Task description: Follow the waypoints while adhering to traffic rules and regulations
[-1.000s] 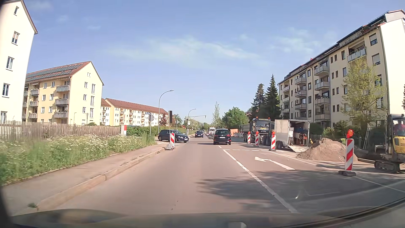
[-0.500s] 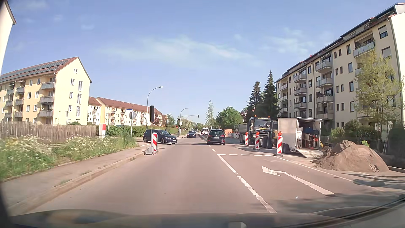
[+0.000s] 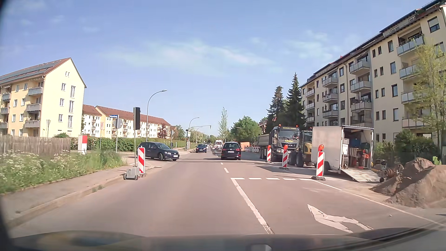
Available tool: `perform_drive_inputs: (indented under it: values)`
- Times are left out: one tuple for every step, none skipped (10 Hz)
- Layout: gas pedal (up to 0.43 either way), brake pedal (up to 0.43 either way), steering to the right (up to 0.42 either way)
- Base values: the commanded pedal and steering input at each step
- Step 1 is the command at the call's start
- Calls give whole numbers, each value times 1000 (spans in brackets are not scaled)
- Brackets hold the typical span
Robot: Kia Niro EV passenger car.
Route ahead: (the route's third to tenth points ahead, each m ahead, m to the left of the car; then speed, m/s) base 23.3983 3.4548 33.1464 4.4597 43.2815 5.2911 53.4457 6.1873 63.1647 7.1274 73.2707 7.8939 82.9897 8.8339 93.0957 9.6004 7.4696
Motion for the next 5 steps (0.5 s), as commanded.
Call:
perform_drive_inputs:
  values:
    - [0,0,13]
    - [0,0,9]
    - [0,0,7]
    - [0,0,6]
    - [0,0,6]
